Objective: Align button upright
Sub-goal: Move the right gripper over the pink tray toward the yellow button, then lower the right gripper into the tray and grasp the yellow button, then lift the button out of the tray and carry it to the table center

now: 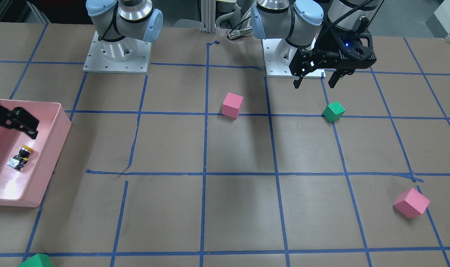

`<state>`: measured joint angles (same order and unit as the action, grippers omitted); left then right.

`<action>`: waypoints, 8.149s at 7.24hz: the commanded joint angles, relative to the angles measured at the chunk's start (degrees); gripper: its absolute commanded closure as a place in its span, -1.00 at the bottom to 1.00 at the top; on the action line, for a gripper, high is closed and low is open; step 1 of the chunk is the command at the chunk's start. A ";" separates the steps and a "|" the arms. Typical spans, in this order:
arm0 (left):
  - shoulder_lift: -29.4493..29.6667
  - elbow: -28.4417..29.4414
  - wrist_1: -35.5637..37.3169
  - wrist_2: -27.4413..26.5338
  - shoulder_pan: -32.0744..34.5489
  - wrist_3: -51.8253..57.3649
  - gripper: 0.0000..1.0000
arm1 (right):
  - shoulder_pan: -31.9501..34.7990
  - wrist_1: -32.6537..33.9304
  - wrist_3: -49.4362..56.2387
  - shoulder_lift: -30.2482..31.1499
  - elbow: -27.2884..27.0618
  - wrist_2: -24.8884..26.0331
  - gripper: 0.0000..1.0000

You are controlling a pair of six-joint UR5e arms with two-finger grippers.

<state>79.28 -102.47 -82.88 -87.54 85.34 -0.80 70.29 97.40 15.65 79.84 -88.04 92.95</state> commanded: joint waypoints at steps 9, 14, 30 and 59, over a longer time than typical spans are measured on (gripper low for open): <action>-0.27 -0.19 -0.09 -0.26 0.00 0.27 -1.00 | -11.75 19.13 9.22 -9.60 -12.68 4.79 -1.00; -0.27 -0.19 -0.09 -0.26 0.00 0.27 -1.00 | -12.63 24.13 9.13 -13.12 -16.03 4.96 -1.00; -0.53 -0.28 -0.62 -0.62 -0.09 1.85 -1.00 | -9.57 19.77 2.54 -5.65 -9.38 4.61 1.00; -0.71 -0.36 -2.46 -1.23 -0.18 1.85 -1.00 | 33.85 33.72 -43.90 -23.94 -4.51 -27.35 1.00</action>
<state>78.57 -102.83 -85.28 -88.77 85.17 1.05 102.78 130.69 -22.42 55.98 -92.61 67.69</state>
